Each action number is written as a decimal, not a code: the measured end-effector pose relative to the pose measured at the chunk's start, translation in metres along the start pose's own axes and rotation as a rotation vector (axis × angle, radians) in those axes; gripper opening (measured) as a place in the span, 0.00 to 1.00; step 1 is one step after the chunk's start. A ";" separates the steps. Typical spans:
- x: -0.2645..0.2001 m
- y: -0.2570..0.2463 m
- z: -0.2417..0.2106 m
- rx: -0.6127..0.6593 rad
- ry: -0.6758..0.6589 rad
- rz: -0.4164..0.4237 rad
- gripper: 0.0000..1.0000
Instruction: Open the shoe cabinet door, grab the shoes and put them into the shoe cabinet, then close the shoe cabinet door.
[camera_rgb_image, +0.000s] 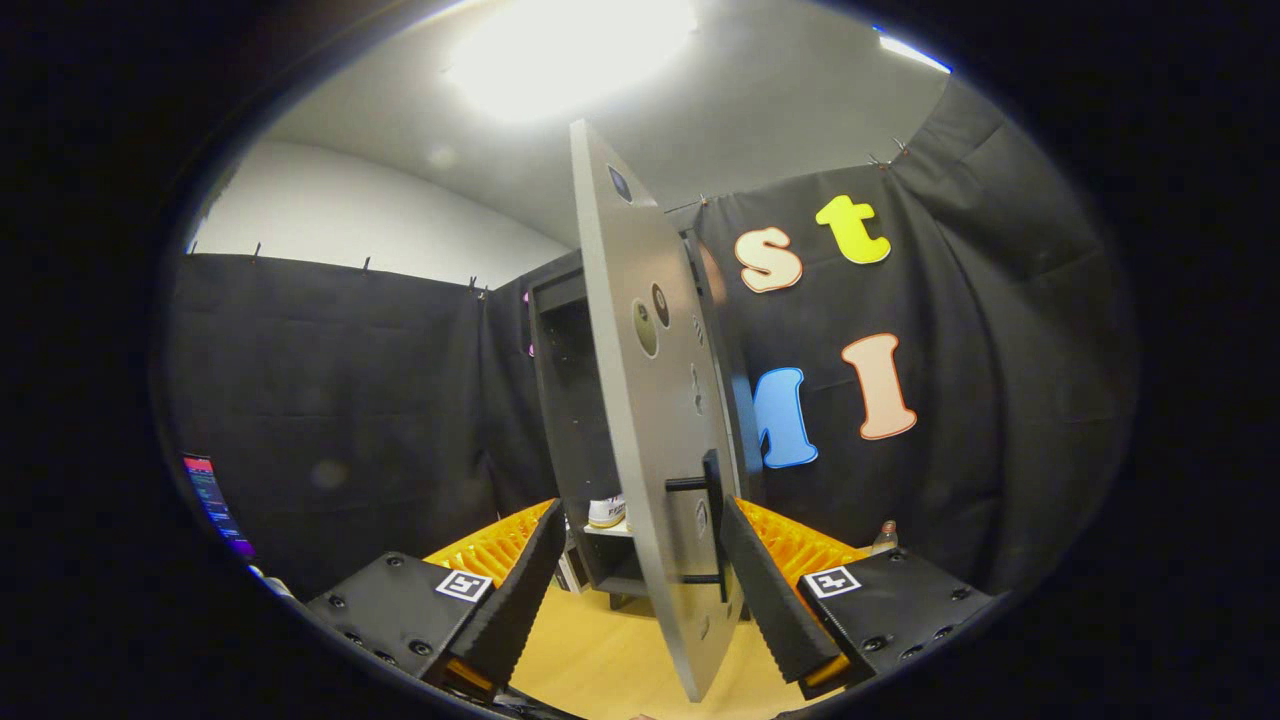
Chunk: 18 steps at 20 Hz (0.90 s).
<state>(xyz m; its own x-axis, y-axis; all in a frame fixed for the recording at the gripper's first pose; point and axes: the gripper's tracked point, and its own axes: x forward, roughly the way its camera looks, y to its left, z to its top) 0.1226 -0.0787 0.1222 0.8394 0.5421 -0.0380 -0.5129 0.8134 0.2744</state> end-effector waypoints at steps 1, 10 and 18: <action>0.002 -0.010 -0.002 -0.004 0.004 0.000 0.97; 0.045 -0.045 -0.041 -0.048 0.096 0.117 0.97; 0.056 -0.032 -0.053 -0.001 0.121 0.210 0.96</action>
<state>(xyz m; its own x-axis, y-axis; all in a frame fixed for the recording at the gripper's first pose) 0.1762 -0.0631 0.0608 0.6868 0.7207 -0.0946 -0.6743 0.6802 0.2875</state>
